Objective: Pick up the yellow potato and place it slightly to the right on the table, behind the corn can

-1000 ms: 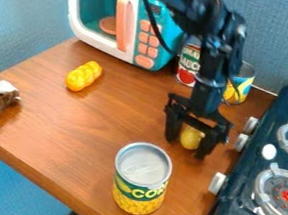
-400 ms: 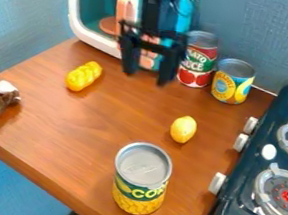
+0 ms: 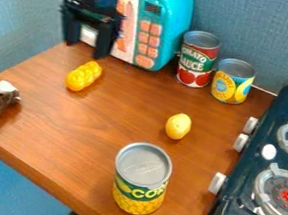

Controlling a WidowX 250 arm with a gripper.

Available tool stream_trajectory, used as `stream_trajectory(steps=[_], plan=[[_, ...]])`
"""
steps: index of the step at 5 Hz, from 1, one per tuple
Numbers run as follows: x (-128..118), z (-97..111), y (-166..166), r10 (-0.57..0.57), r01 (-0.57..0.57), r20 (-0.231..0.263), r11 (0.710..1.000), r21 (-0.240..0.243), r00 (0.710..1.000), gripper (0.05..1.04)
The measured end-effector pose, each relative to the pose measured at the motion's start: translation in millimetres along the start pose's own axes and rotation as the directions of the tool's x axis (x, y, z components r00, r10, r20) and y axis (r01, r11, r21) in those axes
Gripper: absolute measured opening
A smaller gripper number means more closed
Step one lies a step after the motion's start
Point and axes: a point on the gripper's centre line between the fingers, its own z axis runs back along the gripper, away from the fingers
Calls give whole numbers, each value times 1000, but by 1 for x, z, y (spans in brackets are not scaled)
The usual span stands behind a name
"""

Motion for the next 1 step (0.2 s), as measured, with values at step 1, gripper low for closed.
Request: stream_trajectory(steps=[1], plan=[[-1, 0, 25, 17, -17, 1, 999, 37, 1000, 997]])
